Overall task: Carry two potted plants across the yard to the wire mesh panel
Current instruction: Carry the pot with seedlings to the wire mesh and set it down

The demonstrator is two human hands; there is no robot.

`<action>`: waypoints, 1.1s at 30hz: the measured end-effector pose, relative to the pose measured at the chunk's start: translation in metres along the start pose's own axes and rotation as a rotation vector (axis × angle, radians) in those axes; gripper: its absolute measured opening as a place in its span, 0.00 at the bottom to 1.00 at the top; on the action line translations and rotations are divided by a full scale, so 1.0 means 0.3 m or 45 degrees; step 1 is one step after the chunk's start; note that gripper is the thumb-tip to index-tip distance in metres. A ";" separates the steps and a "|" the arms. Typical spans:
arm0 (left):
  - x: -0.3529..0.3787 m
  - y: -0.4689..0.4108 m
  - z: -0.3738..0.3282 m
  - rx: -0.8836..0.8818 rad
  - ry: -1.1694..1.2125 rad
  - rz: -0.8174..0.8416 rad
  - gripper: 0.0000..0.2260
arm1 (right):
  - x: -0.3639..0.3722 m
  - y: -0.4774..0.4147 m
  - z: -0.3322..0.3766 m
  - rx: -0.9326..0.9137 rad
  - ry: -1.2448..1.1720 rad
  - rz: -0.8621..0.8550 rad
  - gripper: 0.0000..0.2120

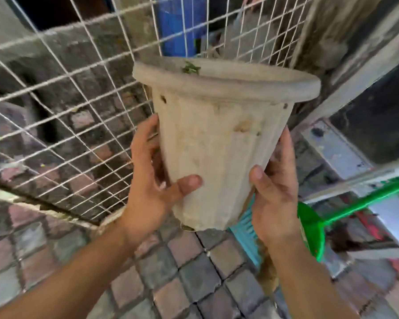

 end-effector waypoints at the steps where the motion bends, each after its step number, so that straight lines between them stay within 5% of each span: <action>1: 0.010 0.011 0.078 0.010 -0.017 0.033 0.51 | -0.047 0.001 -0.055 -0.001 0.009 0.003 0.38; 9: 0.095 0.014 0.562 0.259 -0.205 0.238 0.43 | -0.331 -0.036 -0.440 -0.021 -0.012 -0.037 0.41; 16: 0.159 -0.050 0.837 0.318 -0.152 0.260 0.56 | -0.446 -0.160 -0.619 -0.089 -0.108 0.014 0.44; 23: 0.256 -0.108 0.946 0.341 -0.183 0.192 0.57 | -0.524 -0.284 -0.668 0.036 -0.056 0.181 0.59; 28: 0.238 -0.143 1.082 0.255 -0.478 0.076 0.61 | -0.589 -0.391 -0.693 0.019 0.056 0.184 0.42; 33: 0.274 -0.143 1.120 0.366 -0.420 0.185 0.44 | -0.620 -0.389 -0.739 0.102 0.058 0.156 0.47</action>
Point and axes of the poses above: each hand's wrist, its own y-axis away from the middle knuckle, its own x-axis out of the palm, z = x × y, the point moved 4 cm from there along -y, towards the middle knuckle, and after that the axes turned 9 degrees about -z, right-handed, at the moved point
